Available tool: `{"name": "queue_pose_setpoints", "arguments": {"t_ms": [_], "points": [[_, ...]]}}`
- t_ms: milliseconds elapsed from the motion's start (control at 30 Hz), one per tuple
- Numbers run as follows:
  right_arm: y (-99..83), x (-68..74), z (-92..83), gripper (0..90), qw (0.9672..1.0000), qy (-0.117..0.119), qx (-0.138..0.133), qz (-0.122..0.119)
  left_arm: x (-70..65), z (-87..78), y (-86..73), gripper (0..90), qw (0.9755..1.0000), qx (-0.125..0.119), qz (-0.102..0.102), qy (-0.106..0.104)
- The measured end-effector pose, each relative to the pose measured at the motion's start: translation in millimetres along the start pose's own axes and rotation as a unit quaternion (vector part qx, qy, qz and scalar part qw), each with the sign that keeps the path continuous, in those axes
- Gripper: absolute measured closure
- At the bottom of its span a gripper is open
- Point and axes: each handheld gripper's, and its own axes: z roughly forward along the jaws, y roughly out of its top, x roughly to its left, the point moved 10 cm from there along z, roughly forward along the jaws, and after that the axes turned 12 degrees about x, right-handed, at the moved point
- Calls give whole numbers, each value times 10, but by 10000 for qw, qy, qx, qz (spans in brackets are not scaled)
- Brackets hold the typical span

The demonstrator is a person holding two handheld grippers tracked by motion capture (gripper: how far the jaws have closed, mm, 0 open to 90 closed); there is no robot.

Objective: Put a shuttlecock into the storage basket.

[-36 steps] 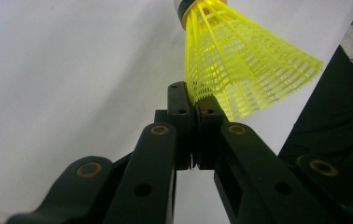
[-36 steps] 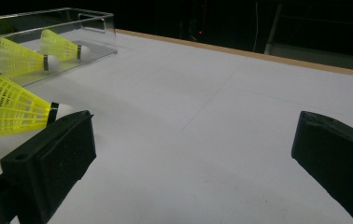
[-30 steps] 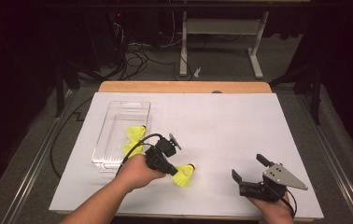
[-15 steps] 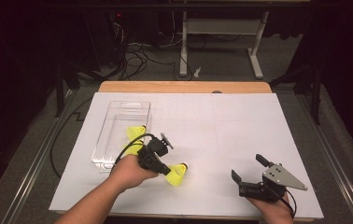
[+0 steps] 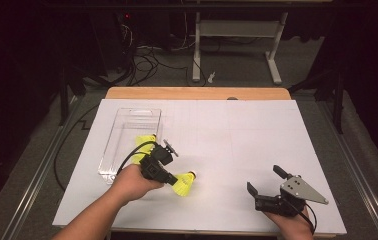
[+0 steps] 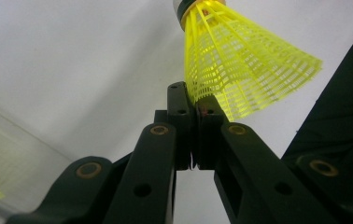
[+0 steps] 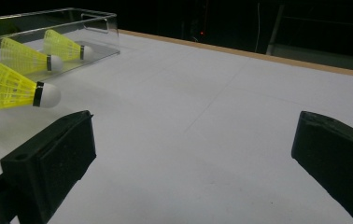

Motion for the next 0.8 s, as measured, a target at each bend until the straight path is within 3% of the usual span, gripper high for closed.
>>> {"name": "queue_pose_setpoints", "arguments": {"t_ms": [500,800], "points": [[36,3,-4,2,9999,18,-108,32,-3,-306,9,877,9998,-198,-8,-31],[24,0,7,2,10000,22,-73,38,102,-570,-43,877,9992,-360,-146,42]]}}
